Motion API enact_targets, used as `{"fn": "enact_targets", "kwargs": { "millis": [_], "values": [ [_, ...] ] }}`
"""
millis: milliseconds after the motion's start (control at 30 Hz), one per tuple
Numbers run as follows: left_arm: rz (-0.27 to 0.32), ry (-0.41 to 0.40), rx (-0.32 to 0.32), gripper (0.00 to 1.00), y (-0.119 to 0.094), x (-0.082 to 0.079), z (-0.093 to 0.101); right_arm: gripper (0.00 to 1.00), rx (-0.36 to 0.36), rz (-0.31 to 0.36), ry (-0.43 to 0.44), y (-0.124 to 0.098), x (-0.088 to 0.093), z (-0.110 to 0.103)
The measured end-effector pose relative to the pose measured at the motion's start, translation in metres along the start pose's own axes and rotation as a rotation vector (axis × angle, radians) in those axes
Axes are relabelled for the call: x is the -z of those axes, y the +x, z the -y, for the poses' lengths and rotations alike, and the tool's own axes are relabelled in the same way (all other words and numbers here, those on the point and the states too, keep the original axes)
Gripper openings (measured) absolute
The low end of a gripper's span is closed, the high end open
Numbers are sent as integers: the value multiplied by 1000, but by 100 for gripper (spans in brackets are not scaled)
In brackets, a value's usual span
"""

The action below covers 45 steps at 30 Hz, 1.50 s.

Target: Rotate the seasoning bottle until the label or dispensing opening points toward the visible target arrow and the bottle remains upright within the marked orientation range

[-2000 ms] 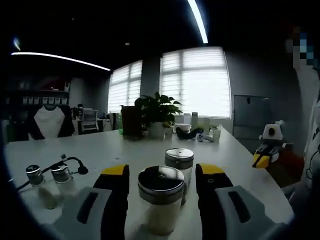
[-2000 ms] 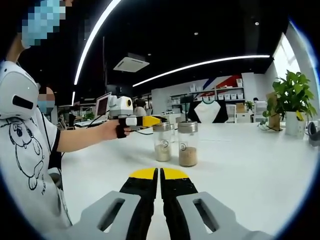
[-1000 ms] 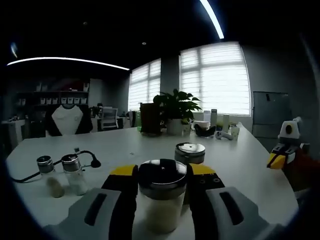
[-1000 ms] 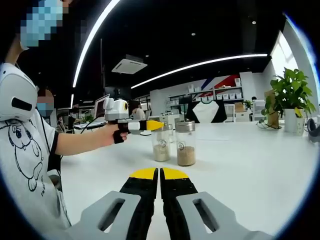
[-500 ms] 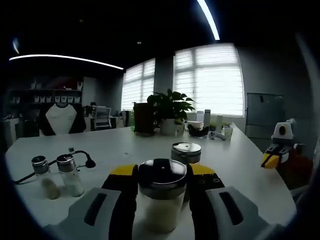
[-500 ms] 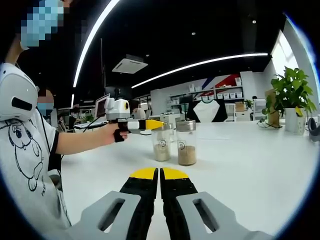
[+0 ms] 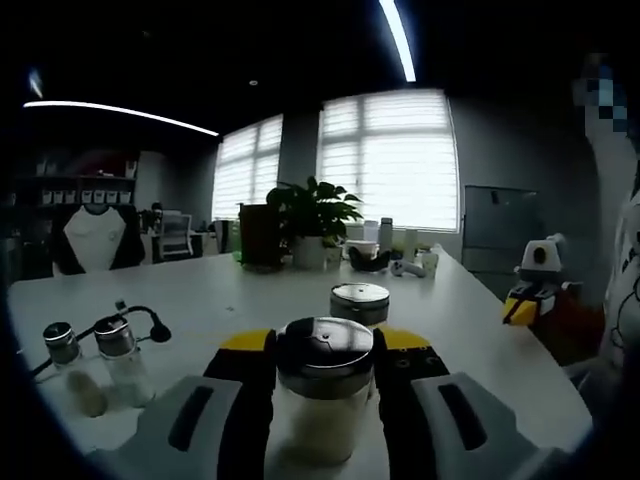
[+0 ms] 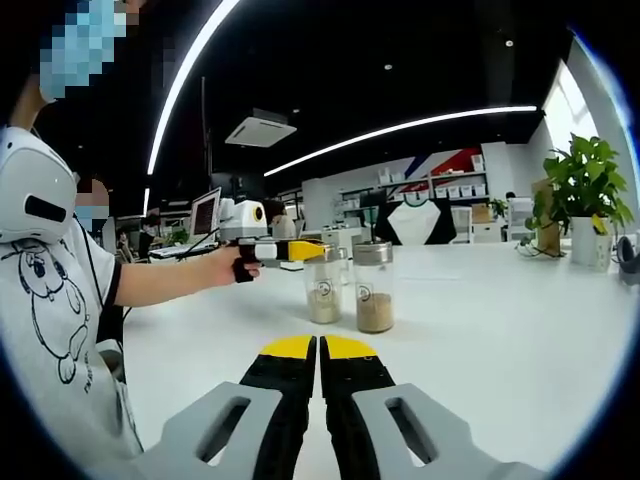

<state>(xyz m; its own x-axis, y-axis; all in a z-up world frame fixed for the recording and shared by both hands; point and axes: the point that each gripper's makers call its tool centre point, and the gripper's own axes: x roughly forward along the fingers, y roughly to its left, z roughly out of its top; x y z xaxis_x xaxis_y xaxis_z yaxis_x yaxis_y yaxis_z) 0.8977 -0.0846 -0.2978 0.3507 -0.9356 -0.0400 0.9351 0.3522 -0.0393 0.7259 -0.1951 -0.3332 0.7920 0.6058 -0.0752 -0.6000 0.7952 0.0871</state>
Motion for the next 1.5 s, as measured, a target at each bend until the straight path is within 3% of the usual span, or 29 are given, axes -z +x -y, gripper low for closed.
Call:
{"fn": "enact_targets", "kwargs": {
  "millis": [200, 367, 600, 700, 767, 833, 933, 967, 1000, 1067, 1133, 1333, 1400, 1500],
  "values": [
    [4, -1, 55, 41, 1, 1, 2, 0, 1, 2, 2, -1, 0, 0],
    [9, -38, 142, 41, 1, 2, 5, 0, 6, -1, 5, -2, 2, 0],
    [14, -43, 164, 41, 2, 2, 5, 0, 11, 0, 12, -3, 3, 1],
    [2, -68, 149, 42, 3, 3, 6, 0, 8, 4, 10, -3, 1, 1],
    [-11, -35, 119, 46, 4, 5, 4, 0, 7, 5, 4, -2, -1, 0],
    [20, -42, 108, 54, 3, -3, 9, 0, 3, 8, -1, -2, -2, 0],
    [43, -61, 94, 56, 2, -9, 13, 0, 10, 14, 9, -2, -2, 1],
    [8, -29, 41, 56, 2, -5, 8, 0, 11, 13, 10, -2, 0, 1],
    [-13, 9, 30, 57, 2, -3, 8, 0, 10, 11, 11, -2, 1, 1],
    [-52, 70, -3, 56, 2, 3, 10, 0, 9, 7, 13, -1, 3, 1],
    [-75, 42, -32, 55, 1, 6, 4, 0, 7, 4, 14, -1, 4, 1],
    [-46, 18, -112, 46, 1, 2, -4, 0, 3, 4, 11, 1, 4, 1],
    [-21, -27, -83, 42, 2, 0, -2, 0, 3, 7, 14, 0, 3, 1],
    [-20, -27, -90, 42, 3, 2, -6, 0, 6, 3, 3, -2, 1, 3]
  ]
}}
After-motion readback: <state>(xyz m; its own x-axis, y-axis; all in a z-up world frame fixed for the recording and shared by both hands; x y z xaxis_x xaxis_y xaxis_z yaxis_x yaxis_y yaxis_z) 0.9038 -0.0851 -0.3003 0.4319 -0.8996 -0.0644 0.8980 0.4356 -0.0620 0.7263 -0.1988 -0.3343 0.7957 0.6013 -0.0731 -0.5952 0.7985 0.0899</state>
